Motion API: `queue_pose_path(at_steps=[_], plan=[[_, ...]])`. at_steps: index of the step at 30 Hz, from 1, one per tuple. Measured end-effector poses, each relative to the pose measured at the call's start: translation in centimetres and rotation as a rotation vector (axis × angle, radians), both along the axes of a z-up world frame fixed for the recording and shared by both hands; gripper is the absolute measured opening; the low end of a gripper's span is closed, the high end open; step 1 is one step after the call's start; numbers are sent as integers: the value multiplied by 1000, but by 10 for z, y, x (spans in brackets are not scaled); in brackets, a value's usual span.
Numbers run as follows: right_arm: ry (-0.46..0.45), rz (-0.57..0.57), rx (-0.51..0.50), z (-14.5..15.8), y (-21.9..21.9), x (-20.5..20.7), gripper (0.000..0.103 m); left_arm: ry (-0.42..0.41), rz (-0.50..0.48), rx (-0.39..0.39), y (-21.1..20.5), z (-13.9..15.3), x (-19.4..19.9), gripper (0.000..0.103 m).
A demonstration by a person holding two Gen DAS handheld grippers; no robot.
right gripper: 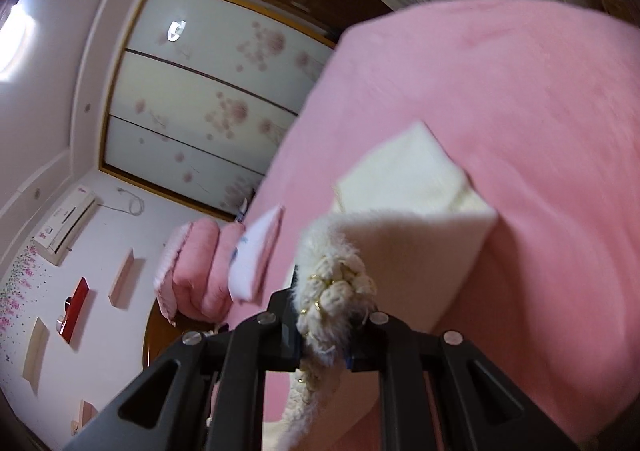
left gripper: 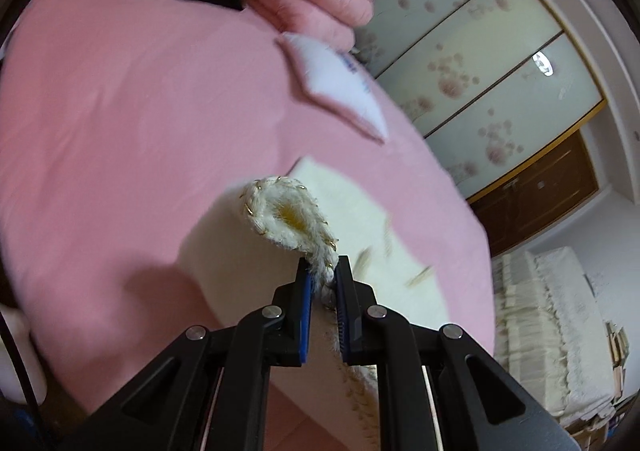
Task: Fold large clothes
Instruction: 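Lift the held hem and fold it over toward the collar with both tools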
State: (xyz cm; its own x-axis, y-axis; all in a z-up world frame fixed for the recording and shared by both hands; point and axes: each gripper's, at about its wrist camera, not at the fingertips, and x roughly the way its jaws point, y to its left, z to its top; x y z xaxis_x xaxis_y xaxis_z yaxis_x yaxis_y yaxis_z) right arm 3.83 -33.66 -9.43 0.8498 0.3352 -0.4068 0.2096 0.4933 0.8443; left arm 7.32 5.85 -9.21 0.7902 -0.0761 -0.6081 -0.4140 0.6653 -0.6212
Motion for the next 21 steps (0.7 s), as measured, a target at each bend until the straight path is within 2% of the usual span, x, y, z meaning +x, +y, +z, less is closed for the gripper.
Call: queue_pose_path(at_steps=[3,8,16,21], plan=[[-32,-11,-11,13,-7,28,13,-52,-25,-4,0,19,36,8],[-29,-64,-27,21,-16,72,13,-80,-74,37,-13,36,104,8],[-26,-116,-111,17,-16,132,13,-73,-137,33,-20,25,201,8],[-3,-132,-157,10,-24,168,13,-99,-144,31,-18,22,245,8]])
